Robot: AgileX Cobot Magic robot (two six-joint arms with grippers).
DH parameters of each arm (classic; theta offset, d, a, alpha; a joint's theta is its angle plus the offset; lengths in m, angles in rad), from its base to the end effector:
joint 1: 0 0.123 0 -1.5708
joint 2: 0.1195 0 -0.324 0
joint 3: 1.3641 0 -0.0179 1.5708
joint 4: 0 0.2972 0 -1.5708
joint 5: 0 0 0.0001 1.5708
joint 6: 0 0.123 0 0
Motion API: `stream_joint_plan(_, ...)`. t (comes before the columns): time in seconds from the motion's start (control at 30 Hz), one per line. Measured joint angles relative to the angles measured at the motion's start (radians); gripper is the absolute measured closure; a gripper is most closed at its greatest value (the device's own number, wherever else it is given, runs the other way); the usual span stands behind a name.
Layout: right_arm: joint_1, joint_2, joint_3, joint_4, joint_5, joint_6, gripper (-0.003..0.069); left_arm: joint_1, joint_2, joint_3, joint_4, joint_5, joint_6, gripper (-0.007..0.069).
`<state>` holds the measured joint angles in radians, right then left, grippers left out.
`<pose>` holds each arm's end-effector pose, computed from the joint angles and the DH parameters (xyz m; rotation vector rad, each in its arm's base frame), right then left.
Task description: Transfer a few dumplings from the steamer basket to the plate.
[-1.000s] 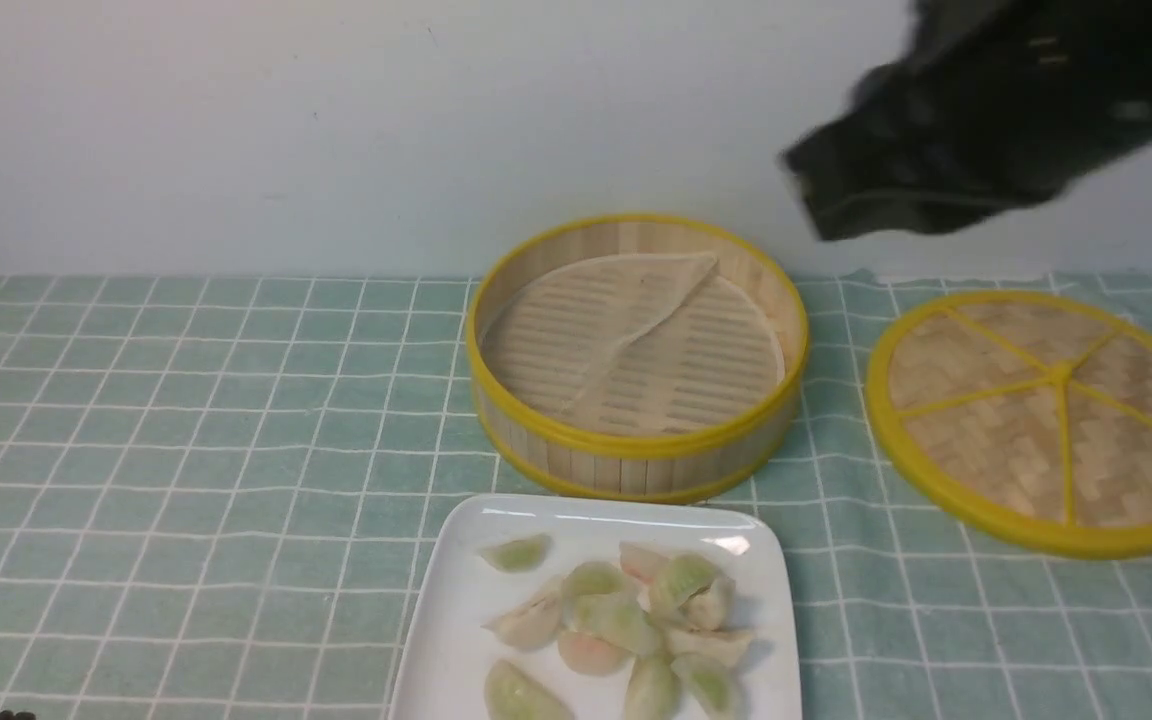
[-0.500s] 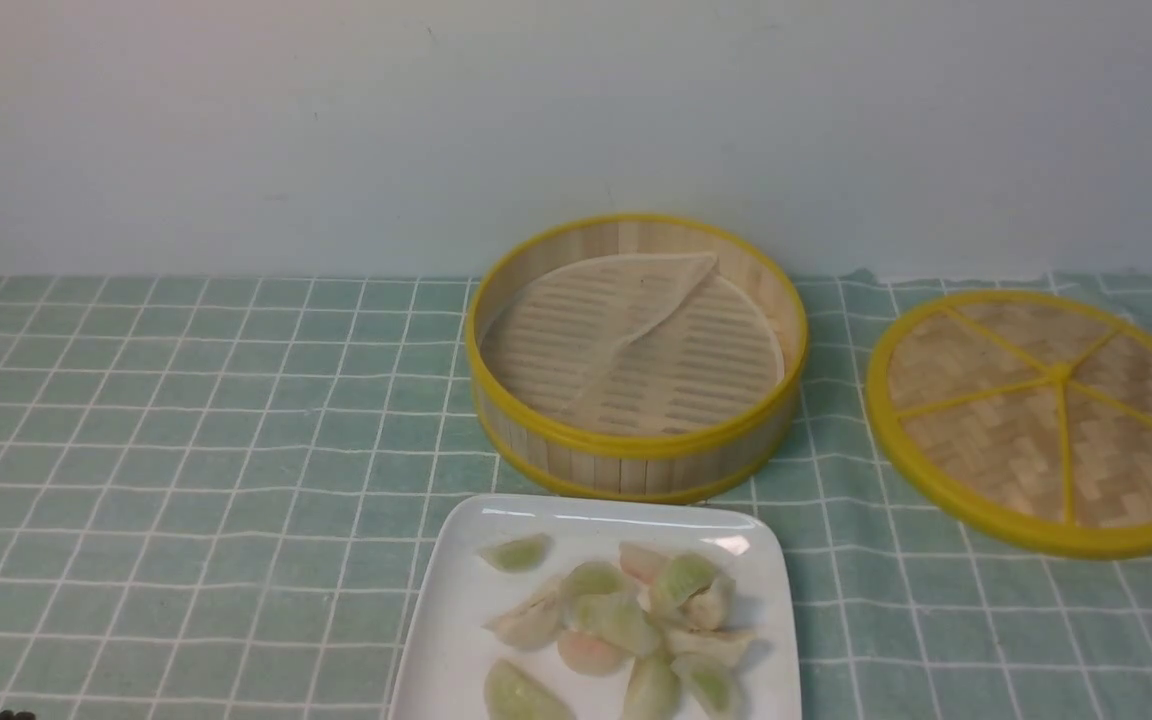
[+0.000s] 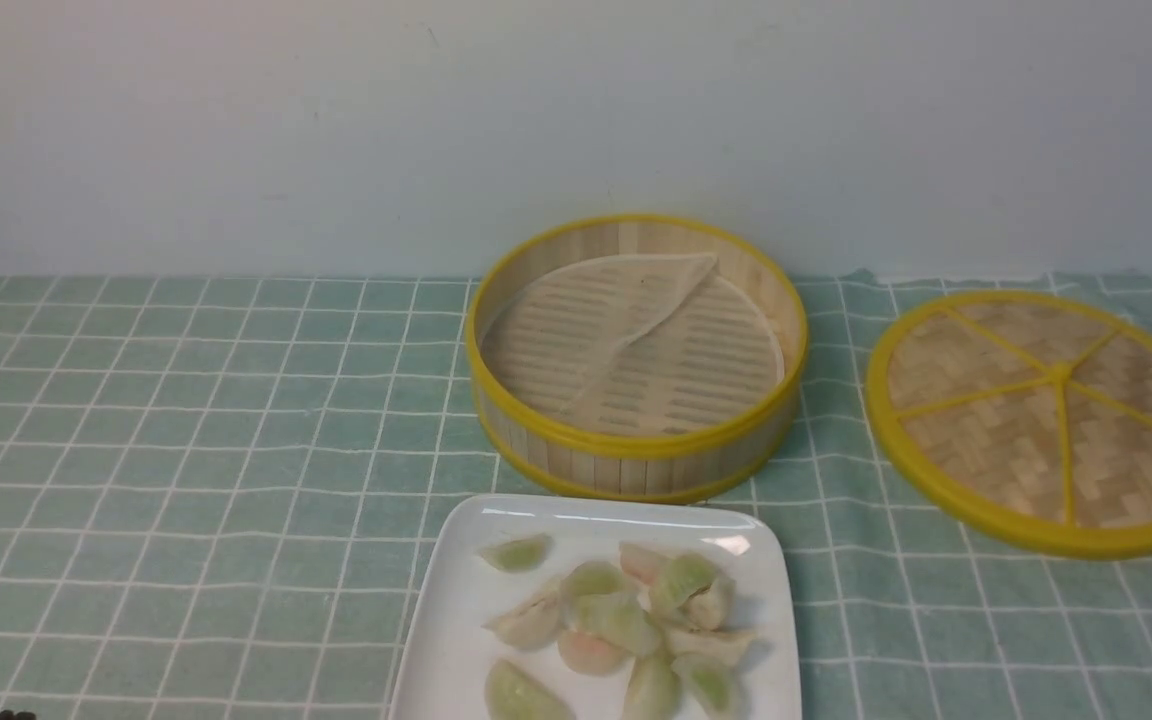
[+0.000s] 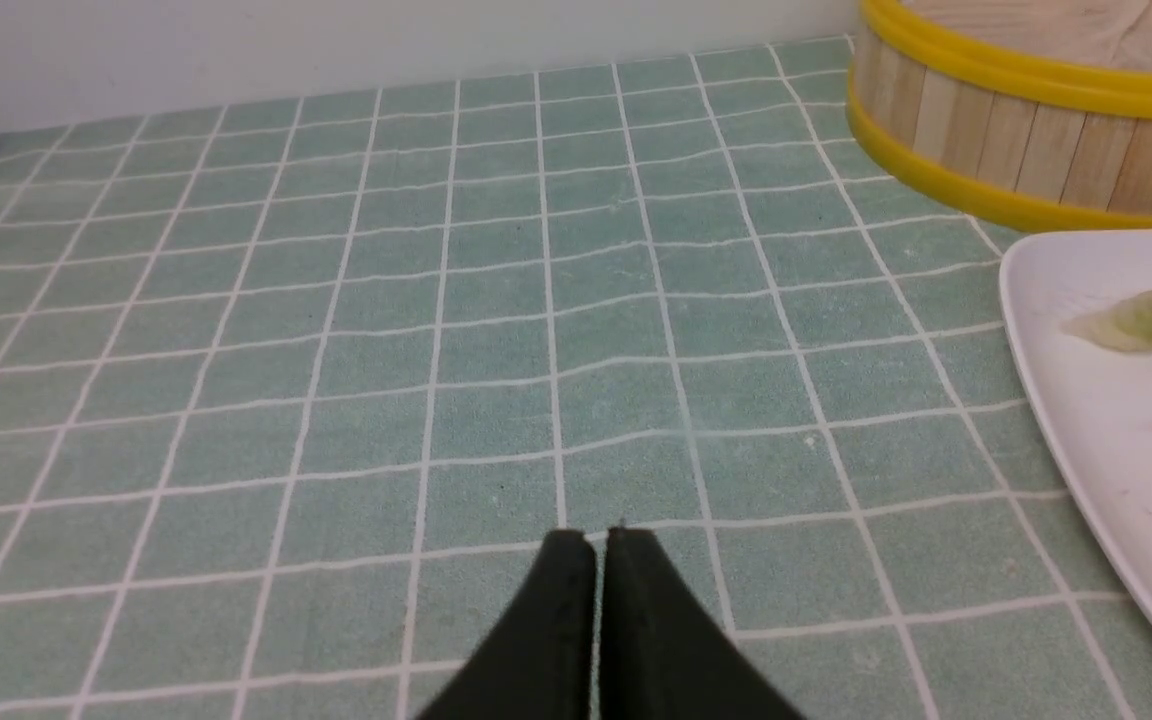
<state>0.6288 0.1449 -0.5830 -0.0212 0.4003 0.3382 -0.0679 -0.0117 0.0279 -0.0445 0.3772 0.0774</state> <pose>0.0471 0.0330 0.3874 -0.2235 1.4750 0.7660 0.0900 -0.0081 0.1597 0.1087 1.8736 -0.0373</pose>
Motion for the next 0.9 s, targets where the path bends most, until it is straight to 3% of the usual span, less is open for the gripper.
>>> stream_joint_plan(0.27, 0.000, 0.000, 0.000, -0.008, -0.012, -0.022, 0.0673, 0.000, 0.000, 0.000, 0.000, 0.000, 0.000, 0.0631)
stream_joint_plan(0.5, 0.000, 0.000, 0.000, 0.116, -0.014, -0.230, 0.0673, 0.000, 0.000, 0.000, 0.000, 0.000, 0.000, 0.0631)
stream_joint_plan(0.67, 0.000, 0.000, 0.018, 0.130, -0.022, -0.268, 0.0673, 0.000, 0.000, 0.000, 0.000, 0.000, 0.000, 0.0631)
stream_joint_plan(0.8, -0.095, -0.048, 0.101, 0.101, -0.028, -0.293, 0.0673, 0.000, 0.000, 0.000, 0.000, 0.000, 0.000, 0.0631)
stream_joint_plan(0.9, -0.282, -0.080, 0.209, 0.082, -0.030, -0.306, 0.0673, 0.000, 0.000, 0.000, 0.000, 0.000, 0.000, 0.0631)
